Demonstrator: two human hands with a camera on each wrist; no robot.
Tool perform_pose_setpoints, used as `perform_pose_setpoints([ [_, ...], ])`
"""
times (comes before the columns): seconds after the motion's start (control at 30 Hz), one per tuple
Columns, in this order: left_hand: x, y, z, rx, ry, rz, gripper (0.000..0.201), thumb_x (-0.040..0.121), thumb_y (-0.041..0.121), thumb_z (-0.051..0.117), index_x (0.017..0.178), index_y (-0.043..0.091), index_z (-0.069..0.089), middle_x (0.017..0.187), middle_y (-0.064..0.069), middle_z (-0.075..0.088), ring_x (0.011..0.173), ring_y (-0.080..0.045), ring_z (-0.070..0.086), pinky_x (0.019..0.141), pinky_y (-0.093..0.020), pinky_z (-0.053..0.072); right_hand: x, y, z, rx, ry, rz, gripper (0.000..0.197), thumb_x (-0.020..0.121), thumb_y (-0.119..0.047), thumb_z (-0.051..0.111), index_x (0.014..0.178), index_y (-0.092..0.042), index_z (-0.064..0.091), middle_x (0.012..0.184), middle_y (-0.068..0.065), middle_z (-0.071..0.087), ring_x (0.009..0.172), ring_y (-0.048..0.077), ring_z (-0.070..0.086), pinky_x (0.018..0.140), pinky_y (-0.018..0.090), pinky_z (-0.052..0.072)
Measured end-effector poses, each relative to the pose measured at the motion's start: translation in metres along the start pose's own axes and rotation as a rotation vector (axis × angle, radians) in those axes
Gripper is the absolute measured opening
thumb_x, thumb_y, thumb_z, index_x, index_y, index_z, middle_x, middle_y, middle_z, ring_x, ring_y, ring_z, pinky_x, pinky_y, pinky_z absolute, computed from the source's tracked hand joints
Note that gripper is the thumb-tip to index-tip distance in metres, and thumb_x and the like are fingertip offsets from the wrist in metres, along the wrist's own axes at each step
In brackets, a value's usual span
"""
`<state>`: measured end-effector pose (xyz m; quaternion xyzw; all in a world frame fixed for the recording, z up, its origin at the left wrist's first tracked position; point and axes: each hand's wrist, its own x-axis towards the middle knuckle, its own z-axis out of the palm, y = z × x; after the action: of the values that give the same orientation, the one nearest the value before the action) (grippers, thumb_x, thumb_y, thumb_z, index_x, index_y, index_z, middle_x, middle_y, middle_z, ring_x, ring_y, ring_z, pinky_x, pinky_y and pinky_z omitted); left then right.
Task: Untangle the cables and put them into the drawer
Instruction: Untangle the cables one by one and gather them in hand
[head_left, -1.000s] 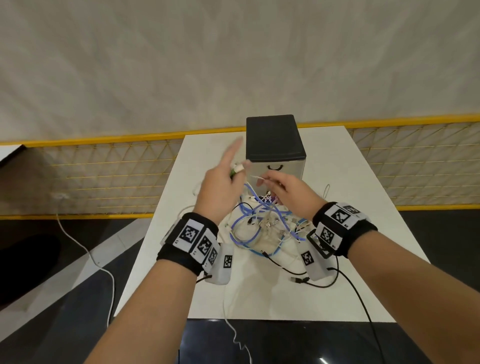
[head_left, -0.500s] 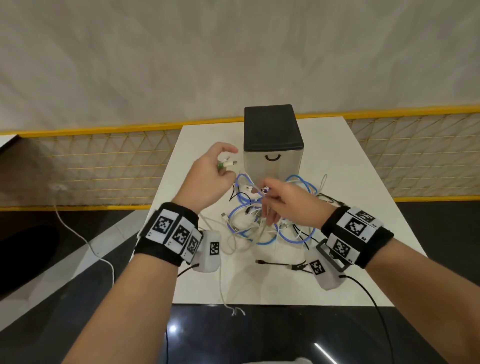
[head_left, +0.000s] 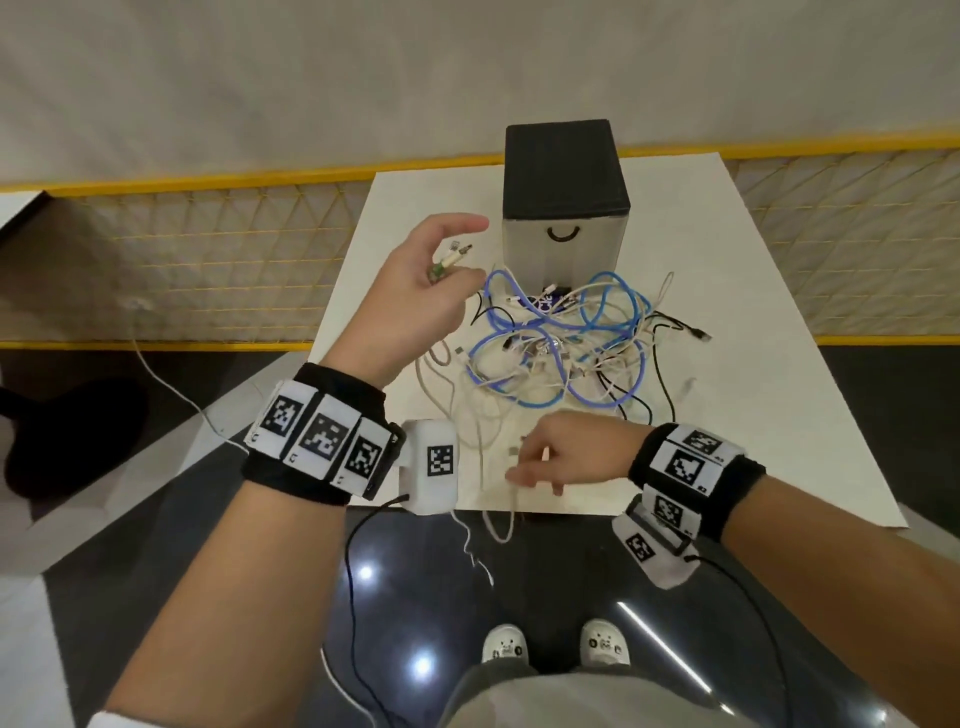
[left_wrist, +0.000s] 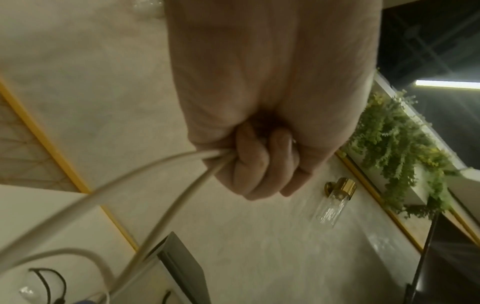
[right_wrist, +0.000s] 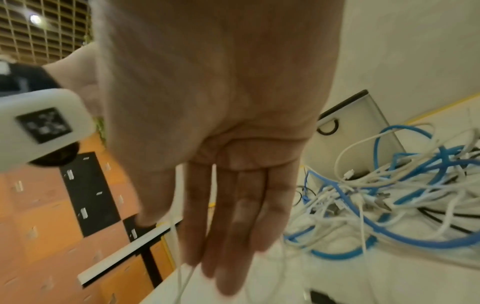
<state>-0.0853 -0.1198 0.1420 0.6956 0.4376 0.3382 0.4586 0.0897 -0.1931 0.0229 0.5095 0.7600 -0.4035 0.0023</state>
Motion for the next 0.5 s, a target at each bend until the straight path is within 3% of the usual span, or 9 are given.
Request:
perform_pose_setpoints([
  [0.07, -0.009, 0.004, 0.000, -0.084, -0.051, -0.021, 0.035, 0.100, 0.009, 0.048, 0.131, 0.023, 0.053, 0.047, 0.015, 0.032, 0.044, -0.010, 0.026, 0.044, -0.021, 0.027, -0.001, -0.003, -0.012, -0.020, 0.266, -0.030, 0.025, 0.089, -0.045, 0.059, 0.095, -0.021, 0.062, 0.089, -0.005, 0.066, 0.066, 0.001, 0.062, 0.069, 0.025, 0.046],
  [0.1, -0.013, 0.006, 0.001, -0.131, -0.073, -0.033, 0.033, 0.101, 0.010, 0.047, 0.132, 0.022, 0.053, 0.049, 0.014, 0.029, 0.044, -0.011, 0.024, 0.043, -0.021, 0.025, -0.001, -0.006, -0.017, 0.041, 0.380, -0.056, 0.028, 0.087, -0.044, 0.063, 0.104, -0.023, 0.057, 0.099, -0.005, 0.063, 0.075, 0.003, 0.063, 0.071, 0.027, 0.048],
  [0.17, -0.020, 0.012, 0.005, -0.204, -0.117, -0.045, 0.032, 0.104, 0.010, 0.044, 0.133, 0.019, 0.052, 0.051, 0.012, 0.026, 0.044, -0.010, 0.021, 0.042, -0.020, 0.023, 0.000, -0.017, -0.025, 0.206, 0.469, -0.130, 0.056, 0.081, -0.044, 0.069, 0.128, -0.026, 0.043, 0.125, -0.005, 0.051, 0.105, 0.008, 0.059, 0.083, 0.024, 0.049],
  [0.23, -0.027, 0.019, 0.010, -0.245, -0.165, -0.036, 0.032, 0.105, 0.009, 0.042, 0.135, 0.016, 0.052, 0.051, 0.011, 0.024, 0.044, -0.009, 0.020, 0.042, -0.020, 0.023, 0.003, -0.033, -0.028, 0.241, 0.418, -0.237, 0.072, 0.082, -0.041, 0.070, 0.141, -0.027, 0.031, 0.140, -0.004, 0.037, 0.125, 0.005, 0.041, 0.095, 0.012, 0.038],
  [0.3, -0.031, 0.024, 0.013, -0.266, -0.190, -0.003, 0.032, 0.105, 0.009, 0.041, 0.134, 0.015, 0.052, 0.051, 0.011, 0.023, 0.044, -0.009, 0.019, 0.041, -0.019, 0.022, 0.008, -0.049, -0.020, 0.190, 0.309, -0.354, 0.053, 0.090, -0.034, 0.063, 0.136, -0.020, 0.041, 0.135, 0.000, 0.041, 0.121, 0.004, 0.040, 0.096, 0.004, 0.033],
  [0.33, -0.032, 0.026, 0.014, -0.270, -0.184, 0.018, 0.031, 0.105, 0.009, 0.041, 0.133, 0.015, 0.053, 0.051, 0.012, 0.023, 0.043, -0.009, 0.019, 0.041, -0.019, 0.022, 0.010, -0.056, -0.014, 0.179, 0.238, -0.382, 0.039, 0.093, -0.032, 0.057, 0.127, -0.015, 0.050, 0.126, 0.001, 0.049, 0.114, 0.008, 0.046, 0.096, 0.008, 0.036],
  [0.4, -0.034, 0.028, 0.011, -0.285, -0.131, 0.061, 0.029, 0.105, 0.007, 0.040, 0.127, 0.016, 0.055, 0.050, 0.012, 0.023, 0.042, -0.008, 0.018, 0.041, -0.019, 0.020, 0.011, -0.060, 0.001, 0.166, 0.089, -0.346, 0.026, 0.096, -0.028, 0.048, 0.112, -0.008, 0.055, 0.107, 0.002, 0.059, 0.099, 0.015, 0.054, 0.092, 0.027, 0.043],
  [0.5, -0.036, 0.032, -0.002, -0.353, -0.013, 0.122, 0.027, 0.104, 0.004, 0.038, 0.117, 0.017, 0.058, 0.050, 0.013, 0.023, 0.041, -0.006, 0.017, 0.040, -0.019, 0.018, 0.010, -0.050, 0.020, 0.011, -0.091, -0.182, 0.019, 0.099, -0.026, 0.046, 0.103, -0.011, 0.056, 0.104, 0.004, 0.063, 0.093, 0.018, 0.055, 0.088, 0.033, 0.043],
])
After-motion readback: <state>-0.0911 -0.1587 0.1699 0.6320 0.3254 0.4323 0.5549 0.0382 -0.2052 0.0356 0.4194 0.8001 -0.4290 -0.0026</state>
